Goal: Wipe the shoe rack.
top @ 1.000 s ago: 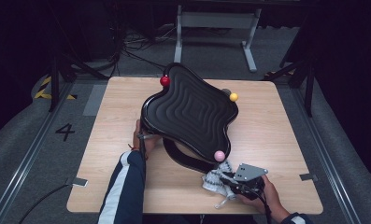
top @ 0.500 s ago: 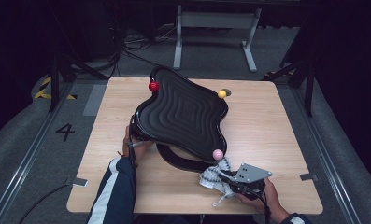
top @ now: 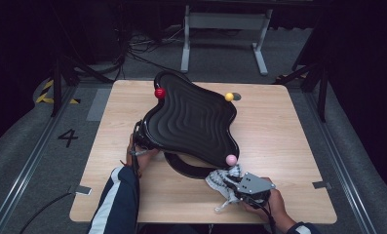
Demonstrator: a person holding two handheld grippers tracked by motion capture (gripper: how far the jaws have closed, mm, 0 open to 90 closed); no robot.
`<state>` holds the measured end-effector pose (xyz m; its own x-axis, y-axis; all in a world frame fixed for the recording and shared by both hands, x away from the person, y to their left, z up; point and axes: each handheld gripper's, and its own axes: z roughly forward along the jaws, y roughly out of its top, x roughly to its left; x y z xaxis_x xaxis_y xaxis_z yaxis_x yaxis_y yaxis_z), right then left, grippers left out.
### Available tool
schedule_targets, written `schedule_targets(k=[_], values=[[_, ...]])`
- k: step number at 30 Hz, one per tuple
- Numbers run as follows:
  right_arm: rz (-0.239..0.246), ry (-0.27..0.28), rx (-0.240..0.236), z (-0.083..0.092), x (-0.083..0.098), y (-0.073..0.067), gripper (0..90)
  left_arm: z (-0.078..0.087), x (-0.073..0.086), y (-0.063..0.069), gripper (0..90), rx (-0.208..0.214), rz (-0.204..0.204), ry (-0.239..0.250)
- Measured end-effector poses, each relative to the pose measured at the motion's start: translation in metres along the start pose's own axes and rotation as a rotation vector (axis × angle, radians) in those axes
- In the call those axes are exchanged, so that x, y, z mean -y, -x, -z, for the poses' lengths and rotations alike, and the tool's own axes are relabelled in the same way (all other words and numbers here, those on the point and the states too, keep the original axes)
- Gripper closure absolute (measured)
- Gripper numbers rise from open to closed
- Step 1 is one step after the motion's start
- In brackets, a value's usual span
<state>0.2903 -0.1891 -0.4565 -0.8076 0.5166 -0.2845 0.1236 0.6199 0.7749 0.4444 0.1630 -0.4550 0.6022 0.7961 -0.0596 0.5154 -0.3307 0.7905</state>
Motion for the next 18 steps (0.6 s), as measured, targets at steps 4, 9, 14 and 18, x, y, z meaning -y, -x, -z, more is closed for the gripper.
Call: schedule_targets(k=[4,9,14,18], values=[[-0.045,-0.051,-0.003,-0.008,0.009,0.010,80.4,0.005,0.005,0.005,74.6,0.022,-0.005,-0.001],[-0.060,-0.093,-0.024,-0.011,0.017,0.017,78.6,0.014,0.012,0.010,74.5,0.044,-0.023,-0.004],[-0.099,-0.119,-0.032,-0.007,0.023,0.023,67.5,0.021,0.018,0.016,74.5,0.073,-0.023,-0.010],[-0.152,-0.148,-0.027,-0.004,0.028,0.029,51.8,0.024,0.021,0.022,74.4,0.079,-0.045,-0.012]])
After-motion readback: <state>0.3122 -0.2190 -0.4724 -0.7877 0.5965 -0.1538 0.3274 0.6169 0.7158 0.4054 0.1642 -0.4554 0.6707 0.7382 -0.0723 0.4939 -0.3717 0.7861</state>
